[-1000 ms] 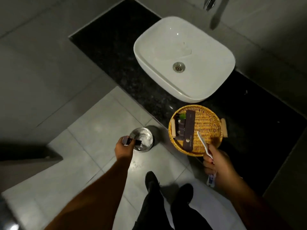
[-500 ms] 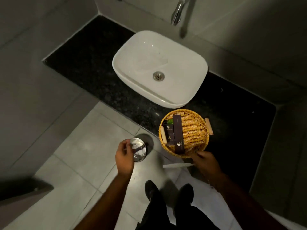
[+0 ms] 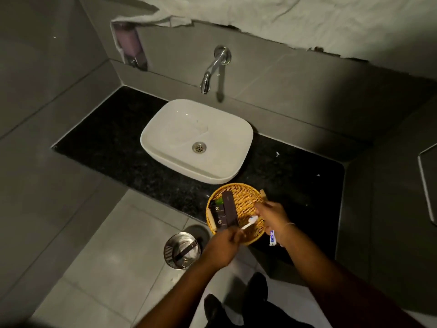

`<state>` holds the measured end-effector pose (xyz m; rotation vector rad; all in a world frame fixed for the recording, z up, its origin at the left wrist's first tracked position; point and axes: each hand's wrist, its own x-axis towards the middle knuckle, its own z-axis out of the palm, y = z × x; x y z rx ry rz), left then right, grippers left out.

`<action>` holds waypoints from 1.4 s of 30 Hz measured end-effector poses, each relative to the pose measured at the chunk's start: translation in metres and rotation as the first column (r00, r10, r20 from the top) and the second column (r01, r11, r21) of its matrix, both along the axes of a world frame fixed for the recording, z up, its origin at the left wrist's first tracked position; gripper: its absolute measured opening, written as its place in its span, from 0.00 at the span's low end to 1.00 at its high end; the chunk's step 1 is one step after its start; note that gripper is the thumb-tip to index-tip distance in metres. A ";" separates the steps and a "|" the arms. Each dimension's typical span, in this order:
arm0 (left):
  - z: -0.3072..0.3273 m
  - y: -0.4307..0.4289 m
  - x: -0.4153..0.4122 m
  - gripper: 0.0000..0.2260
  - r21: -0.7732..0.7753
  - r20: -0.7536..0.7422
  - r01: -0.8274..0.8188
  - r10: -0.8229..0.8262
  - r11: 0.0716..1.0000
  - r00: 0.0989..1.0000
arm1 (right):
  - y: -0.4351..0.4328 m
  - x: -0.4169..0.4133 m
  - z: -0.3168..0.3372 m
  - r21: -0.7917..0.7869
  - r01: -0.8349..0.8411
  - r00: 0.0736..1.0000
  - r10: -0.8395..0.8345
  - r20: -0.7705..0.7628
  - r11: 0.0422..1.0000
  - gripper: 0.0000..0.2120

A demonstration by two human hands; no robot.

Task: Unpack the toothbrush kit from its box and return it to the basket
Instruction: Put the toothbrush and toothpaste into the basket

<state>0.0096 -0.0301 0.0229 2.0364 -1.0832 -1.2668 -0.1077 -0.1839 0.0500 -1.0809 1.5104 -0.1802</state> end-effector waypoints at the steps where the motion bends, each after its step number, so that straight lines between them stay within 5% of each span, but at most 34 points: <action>1: -0.003 -0.004 0.001 0.15 0.021 -0.025 -0.069 0.069 0.997 0.997 | -0.009 -0.007 0.001 0.142 0.101 0.992 -0.110 0.056 0.985 0.10; 4: -0.007 -0.022 -0.002 0.14 0.128 -0.136 -0.300 0.316 0.945 0.939 | -0.023 -0.024 -0.002 0.483 0.281 0.915 -0.384 0.127 0.829 0.10; 9: -0.014 -0.065 -0.003 0.17 0.244 -0.221 -0.414 0.466 0.877 0.857 | -0.021 -0.028 -0.018 0.600 0.151 0.969 -0.239 0.069 0.786 0.03; 14: -0.022 -0.093 -0.013 0.15 0.232 -0.113 -0.474 0.507 0.849 0.854 | -0.016 -0.008 -0.034 0.498 0.026 0.996 -0.068 0.066 0.867 0.09; 18: -0.027 -0.104 -0.013 0.14 0.265 0.043 -0.461 0.467 0.847 0.883 | -0.016 0.008 -0.043 0.423 0.084 0.989 -0.128 0.077 0.902 0.13; 24: -0.036 -0.119 -0.014 0.12 0.303 0.046 -0.570 0.586 0.763 0.809 | -0.021 0.011 -0.063 0.454 0.211 0.955 -0.281 0.092 0.866 0.21; 28: -0.045 -0.125 -0.018 0.04 0.330 -0.008 -0.597 0.635 0.731 0.773 | -0.024 0.005 -0.074 0.423 0.219 0.964 -0.262 0.046 0.879 0.15; 32: -0.053 -0.128 -0.025 0.11 0.339 -0.047 -0.619 0.670 0.709 0.741 | -0.028 -0.004 -0.084 0.358 0.261 0.962 -0.271 -0.023 0.896 0.18; 38: -0.056 -0.138 -0.029 0.13 0.311 -0.062 -0.641 0.688 0.702 0.723 | -0.025 -0.004 -0.091 0.348 0.080 0.995 -0.096 0.028 0.934 0.17; 42: -0.060 -0.140 -0.023 0.09 0.279 -0.018 -0.609 0.638 0.743 0.770 | -0.023 -0.002 -0.098 0.195 -0.083 0.993 0.098 -0.068 0.977 0.21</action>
